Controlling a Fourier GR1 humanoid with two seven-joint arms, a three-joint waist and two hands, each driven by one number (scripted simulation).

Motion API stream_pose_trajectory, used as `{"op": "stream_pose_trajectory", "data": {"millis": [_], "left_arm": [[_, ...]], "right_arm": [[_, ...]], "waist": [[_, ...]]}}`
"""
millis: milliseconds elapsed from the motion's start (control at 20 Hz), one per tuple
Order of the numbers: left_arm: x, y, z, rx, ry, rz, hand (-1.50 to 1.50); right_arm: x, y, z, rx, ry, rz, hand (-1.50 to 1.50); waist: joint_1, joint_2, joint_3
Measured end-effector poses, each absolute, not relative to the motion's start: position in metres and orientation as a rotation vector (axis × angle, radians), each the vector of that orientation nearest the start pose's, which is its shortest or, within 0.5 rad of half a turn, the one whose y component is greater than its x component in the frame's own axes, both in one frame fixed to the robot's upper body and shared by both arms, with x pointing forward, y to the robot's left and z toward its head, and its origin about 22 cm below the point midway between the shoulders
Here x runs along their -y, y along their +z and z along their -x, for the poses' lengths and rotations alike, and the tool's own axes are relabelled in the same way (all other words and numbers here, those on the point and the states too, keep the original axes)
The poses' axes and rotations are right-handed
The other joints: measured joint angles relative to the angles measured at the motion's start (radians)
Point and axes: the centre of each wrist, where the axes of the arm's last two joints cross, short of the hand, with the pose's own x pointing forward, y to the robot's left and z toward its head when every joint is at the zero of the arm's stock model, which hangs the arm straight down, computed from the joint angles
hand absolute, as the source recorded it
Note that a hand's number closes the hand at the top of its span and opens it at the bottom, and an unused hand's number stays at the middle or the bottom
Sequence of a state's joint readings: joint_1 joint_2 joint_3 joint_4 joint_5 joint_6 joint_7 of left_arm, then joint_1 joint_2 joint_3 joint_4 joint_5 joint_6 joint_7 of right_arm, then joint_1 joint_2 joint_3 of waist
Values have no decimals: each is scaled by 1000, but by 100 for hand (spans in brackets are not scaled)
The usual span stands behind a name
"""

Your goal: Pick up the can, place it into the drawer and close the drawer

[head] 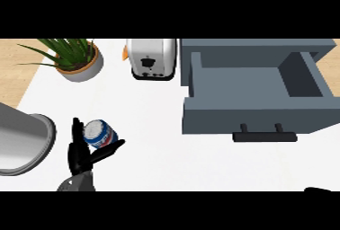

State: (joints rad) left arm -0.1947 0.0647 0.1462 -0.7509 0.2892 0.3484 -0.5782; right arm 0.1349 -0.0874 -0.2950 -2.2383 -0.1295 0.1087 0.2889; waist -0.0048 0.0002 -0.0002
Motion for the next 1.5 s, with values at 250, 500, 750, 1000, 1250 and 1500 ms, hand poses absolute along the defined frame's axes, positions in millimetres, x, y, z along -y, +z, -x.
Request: {"op": "stream_pose_trajectory", "data": {"millis": [250,500,750,1000,1250,1500], "left_arm": [[-259,-132,-259,1465,392,-324,150],[-253,-129,-274,1514,374,-268,150],[-247,-124,-284,1553,359,-233,150],[-233,-112,-308,1584,274,-113,150],[-220,-92,-334,1614,169,18,150],[-196,-63,-357,1627,86,91,150]], "right_arm": [[308,132,-170,1841,-63,219,-150],[305,141,-169,1850,-56,231,-150],[302,139,-165,1860,-52,242,-150],[306,144,-171,1866,-52,245,-150],[299,148,-165,1868,-54,244,-150],[303,146,-170,1874,-60,260,-150]], "waist": [[-1,0,0],[-1,0,0],[-2,0,0],[-8,2,-1],[-10,2,0],[-3,0,0]]}}
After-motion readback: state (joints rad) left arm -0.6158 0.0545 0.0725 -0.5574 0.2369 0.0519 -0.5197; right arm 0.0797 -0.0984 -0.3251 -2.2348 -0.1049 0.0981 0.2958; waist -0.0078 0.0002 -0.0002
